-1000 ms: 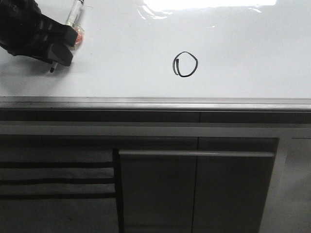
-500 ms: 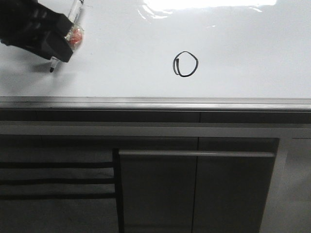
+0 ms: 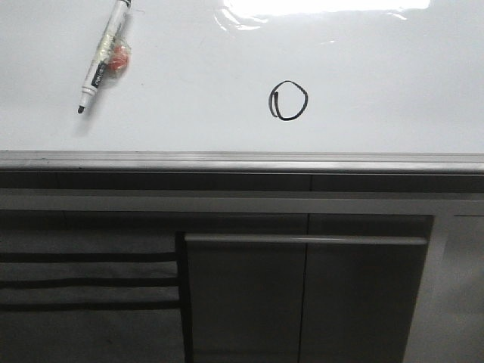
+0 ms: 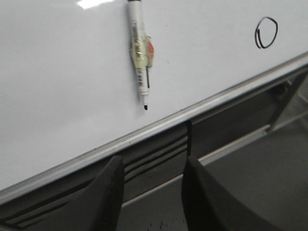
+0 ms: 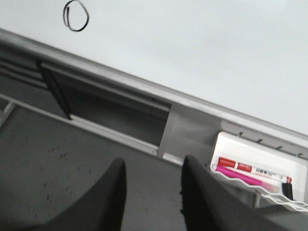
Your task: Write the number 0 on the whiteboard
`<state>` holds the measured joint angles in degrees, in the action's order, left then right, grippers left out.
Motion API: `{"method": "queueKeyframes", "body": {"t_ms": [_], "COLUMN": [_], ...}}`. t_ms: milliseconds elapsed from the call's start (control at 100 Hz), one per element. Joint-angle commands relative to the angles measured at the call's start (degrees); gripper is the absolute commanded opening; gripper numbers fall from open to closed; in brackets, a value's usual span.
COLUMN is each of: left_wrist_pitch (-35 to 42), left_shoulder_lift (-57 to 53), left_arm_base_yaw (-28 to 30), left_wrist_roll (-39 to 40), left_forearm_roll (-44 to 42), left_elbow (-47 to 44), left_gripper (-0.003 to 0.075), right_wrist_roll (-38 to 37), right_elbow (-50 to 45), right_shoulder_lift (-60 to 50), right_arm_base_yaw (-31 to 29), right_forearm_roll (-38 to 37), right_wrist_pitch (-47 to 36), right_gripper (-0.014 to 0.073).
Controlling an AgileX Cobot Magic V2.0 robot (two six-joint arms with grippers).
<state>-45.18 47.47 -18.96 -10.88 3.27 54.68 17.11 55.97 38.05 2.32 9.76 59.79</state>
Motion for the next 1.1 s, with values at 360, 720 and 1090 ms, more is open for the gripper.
{"method": "queueKeyframes", "body": {"t_ms": [360, 720, 1090], "left_wrist_pitch": [40.87, 53.70, 54.13], "left_shoulder_lift": [-24.40, -24.50, -28.33], "left_arm_base_yaw": [0.10, 0.10, 2.76], "left_wrist_roll": [4.11, 4.25, 4.15], "left_forearm_roll": [-1.15, 4.98, 4.01], "left_elbow": [-28.25, -38.48, -43.04], "left_gripper": [-0.0019, -0.0020, -0.0020], "right_wrist_roll": [-2.82, -3.69, -3.69], "right_elbow": [-25.04, -35.53, -37.42], "right_shoulder_lift": [-20.26, -20.40, -20.40], "right_arm_base_yaw": [-0.28, -0.28, -0.28], "right_forearm_roll": [0.64, 13.90, 13.90], "right_wrist_pitch": [-37.87, -41.19, -41.16], "right_gripper": [-0.0073, -0.0073, -0.0073]}}
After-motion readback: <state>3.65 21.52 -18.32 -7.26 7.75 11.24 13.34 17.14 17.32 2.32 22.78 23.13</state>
